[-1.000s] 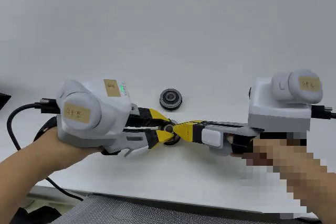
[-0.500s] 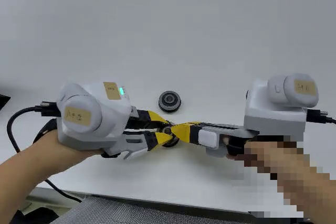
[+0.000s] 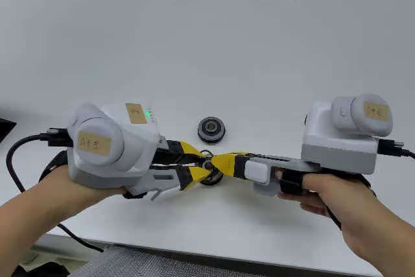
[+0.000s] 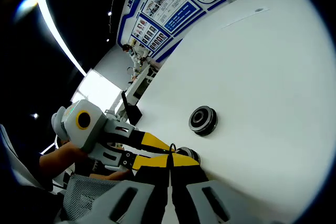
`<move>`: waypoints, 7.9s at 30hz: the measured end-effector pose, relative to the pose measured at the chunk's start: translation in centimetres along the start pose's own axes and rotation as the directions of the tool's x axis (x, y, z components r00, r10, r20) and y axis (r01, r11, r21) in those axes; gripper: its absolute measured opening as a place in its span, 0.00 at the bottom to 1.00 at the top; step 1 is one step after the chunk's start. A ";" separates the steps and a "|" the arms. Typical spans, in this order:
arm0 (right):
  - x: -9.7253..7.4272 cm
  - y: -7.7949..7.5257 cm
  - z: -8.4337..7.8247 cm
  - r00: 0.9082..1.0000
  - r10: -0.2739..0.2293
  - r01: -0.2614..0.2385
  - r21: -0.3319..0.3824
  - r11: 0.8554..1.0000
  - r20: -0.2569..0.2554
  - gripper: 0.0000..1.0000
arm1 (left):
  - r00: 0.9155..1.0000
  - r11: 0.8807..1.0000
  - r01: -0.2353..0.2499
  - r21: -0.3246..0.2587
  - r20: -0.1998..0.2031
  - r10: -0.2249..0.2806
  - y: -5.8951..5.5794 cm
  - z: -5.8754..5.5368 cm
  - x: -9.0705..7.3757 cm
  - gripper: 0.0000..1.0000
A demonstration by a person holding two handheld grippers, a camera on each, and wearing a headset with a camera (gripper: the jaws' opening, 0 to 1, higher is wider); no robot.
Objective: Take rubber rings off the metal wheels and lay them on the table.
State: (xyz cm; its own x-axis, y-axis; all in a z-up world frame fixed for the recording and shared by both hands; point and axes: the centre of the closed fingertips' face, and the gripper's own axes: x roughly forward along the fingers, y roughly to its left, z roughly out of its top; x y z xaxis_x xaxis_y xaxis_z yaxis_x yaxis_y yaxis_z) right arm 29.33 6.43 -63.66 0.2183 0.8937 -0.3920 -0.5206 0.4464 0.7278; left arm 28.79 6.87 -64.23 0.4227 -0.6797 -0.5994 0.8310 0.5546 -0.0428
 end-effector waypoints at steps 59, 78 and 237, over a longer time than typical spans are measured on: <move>-8.4 -8.6 0.2 0.920 -0.385 0.386 0.006 0.923 0.072 0.07 | 1.000 1.000 -0.003 -0.016 0.026 0.003 0.0 0.8 1.0 0.19; -9.3 -7.0 2.9 0.925 -0.322 0.339 -0.058 0.939 0.203 0.19 | 1.000 1.000 0.005 -0.008 0.012 -0.005 -0.2 0.4 1.4 0.18; -0.7 -2.4 -1.5 0.999 -0.040 0.034 0.173 0.984 0.032 0.03 | 0.999 0.992 0.035 0.118 -0.044 -0.030 -0.3 -0.2 1.4 0.13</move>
State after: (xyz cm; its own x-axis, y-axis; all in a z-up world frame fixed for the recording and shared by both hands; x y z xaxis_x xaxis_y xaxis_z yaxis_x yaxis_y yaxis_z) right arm 29.18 4.64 -66.02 0.2650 0.8760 -0.4030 -0.3625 0.4778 0.8002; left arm 29.09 5.89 -65.25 0.3808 -0.6743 -0.6327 0.8823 0.4698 0.0304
